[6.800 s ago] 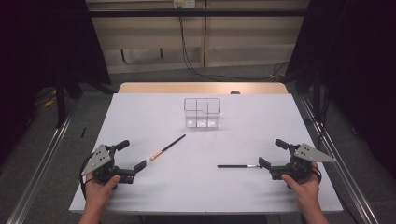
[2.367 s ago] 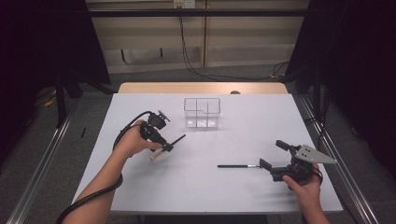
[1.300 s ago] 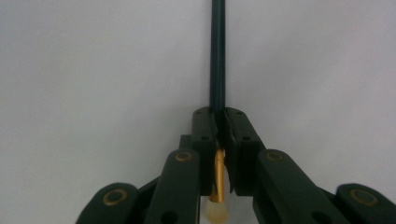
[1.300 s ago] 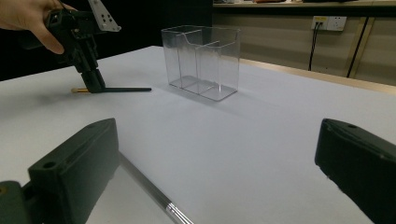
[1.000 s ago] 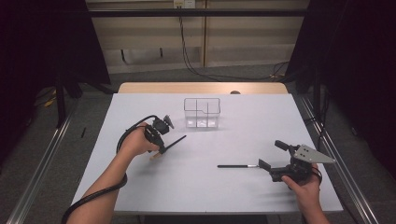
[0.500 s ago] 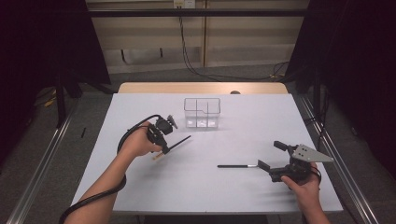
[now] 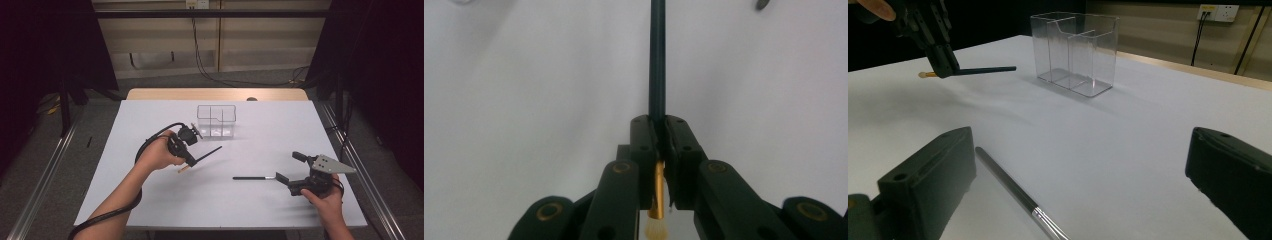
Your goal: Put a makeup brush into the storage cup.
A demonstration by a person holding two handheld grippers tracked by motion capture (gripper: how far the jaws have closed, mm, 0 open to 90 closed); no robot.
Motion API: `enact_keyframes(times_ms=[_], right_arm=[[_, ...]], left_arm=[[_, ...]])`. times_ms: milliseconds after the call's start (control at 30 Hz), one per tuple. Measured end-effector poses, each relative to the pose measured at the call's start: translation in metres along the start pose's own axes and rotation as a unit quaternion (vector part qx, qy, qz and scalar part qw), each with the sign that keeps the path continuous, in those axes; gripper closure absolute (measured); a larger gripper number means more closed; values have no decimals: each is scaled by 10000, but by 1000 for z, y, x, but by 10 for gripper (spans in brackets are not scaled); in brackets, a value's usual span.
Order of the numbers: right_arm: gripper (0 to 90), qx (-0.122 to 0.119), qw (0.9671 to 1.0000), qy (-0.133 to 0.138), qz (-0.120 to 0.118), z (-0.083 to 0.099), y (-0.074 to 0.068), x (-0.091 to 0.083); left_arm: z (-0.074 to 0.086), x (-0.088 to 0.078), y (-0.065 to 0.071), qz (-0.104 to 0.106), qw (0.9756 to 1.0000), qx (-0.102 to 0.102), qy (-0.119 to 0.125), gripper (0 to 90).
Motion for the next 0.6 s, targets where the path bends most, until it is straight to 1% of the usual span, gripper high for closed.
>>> enact_keyframes(times_ms=[67, 100, 167, 233, 333, 433, 467, 500, 533, 567, 600], right_arm=[[0, -48, 10000, -61, -16, -1, 0, -2], [0, -34, 10000, -34, -28, -2, 0, -2], [0, -28, 9999, -89, -62, -2, 0, -2], [0, 17, 9999, -84, -79, -3, 0, -1], [0, -33, 9997, -195, -158, -5, -2, 4], [0, -70, 9992, -267, -284, -8, -5, 10], [0, -52, 9989, -293, -372, -10, -6, 12], [0, -59, 9984, -340, -451, -12, -8, 16], [0, -100, 9980, -387, -497, -14, -9, 18], [0, -126, 9974, -451, -552, -15, -10, 20], [0, -150, 9967, -505, -624, -17, -12, 22]], left_arm=[[-3, -1, 4, 18, 10000, 44, 49, 838], [-5, -3, 6, 54, 9999, 73, 91, 838], [-7, -5, 9, 58, 9998, 127, 134, 838], [-9, -6, 13, 96, 9997, 144, 190, 838], [-13, -8, 19, 148, 9994, 241, 206, 838], [-18, -7, 24, 194, 9990, 281, 289, 838], [-19, -7, 26, 215, 9987, 373, 263, 838], [-22, -7, 28, 203, 9987, 346, 324, 839], [-23, -7, 29, 207, 9985, 391, 333, 839], [-25, -7, 32, 262, 9982, 399, 352, 839], [-27, -7, 35, 324, 9978, 452, 358, 839]])
Point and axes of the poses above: each handheld gripper's, and its own axes: x roughly forward along the jaws, z roughly out of its underside, y roughly to its right, the point moved 7 cm from there along x, roughly forward along the jaws, and after that the axes turned 12 degrees about -z, right-handed, at the moved point
